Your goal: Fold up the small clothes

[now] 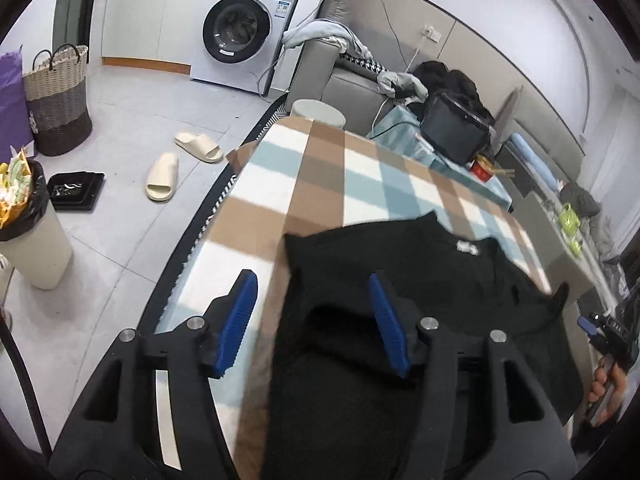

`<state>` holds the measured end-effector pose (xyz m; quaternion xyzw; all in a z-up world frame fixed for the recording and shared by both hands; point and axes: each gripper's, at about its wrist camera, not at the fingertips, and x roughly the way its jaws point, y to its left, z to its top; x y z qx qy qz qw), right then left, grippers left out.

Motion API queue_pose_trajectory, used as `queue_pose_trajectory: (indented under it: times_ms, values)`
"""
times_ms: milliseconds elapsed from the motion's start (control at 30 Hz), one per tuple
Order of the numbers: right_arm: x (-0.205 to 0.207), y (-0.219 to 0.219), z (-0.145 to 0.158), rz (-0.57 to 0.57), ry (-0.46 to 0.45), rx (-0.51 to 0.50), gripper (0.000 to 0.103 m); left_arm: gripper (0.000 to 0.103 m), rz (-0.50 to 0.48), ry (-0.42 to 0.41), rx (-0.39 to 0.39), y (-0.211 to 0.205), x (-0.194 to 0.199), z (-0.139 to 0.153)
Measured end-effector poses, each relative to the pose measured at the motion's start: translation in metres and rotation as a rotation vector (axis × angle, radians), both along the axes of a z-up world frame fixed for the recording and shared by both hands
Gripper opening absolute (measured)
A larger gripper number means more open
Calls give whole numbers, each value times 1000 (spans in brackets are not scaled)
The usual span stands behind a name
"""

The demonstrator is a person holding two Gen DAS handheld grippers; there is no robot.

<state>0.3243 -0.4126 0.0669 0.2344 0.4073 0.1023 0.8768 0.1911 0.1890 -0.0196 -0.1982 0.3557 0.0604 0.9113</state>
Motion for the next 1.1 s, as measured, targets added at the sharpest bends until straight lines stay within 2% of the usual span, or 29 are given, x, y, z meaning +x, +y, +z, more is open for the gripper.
queue_pose_trajectory:
  times_ms: [167, 267, 400, 567, 833, 900, 967, 1100]
  values:
    - [-14, 2, -11, 32, 25, -74, 46, 55, -43, 43, 44, -11, -17, -17]
    - [-13, 6, -12, 71, 26, -19, 46, 55, -71, 43, 18, -18, -28, -19]
    - [-8, 26, -12, 130, 45, 35, 46, 55, -130, 56, 22, -37, -35, -20]
    - [14, 54, -24, 181, 105, 69, 46, 55, -256, 139, 44, -68, -22, -33]
    - [50, 85, -42, 215, 171, 63, 46, 55, -383, 195, 42, -93, 15, -46]
    - [62, 92, -42, 220, 160, 88, 46, 55, -381, 162, 50, -95, 34, -40]
    - [72, 95, -35, 220, 107, 133, 46, 55, -352, 82, 40, -88, 51, -28]
    - [82, 83, -16, 138, 16, 168, 46, 56, -186, 21, 5, -57, 70, -10]
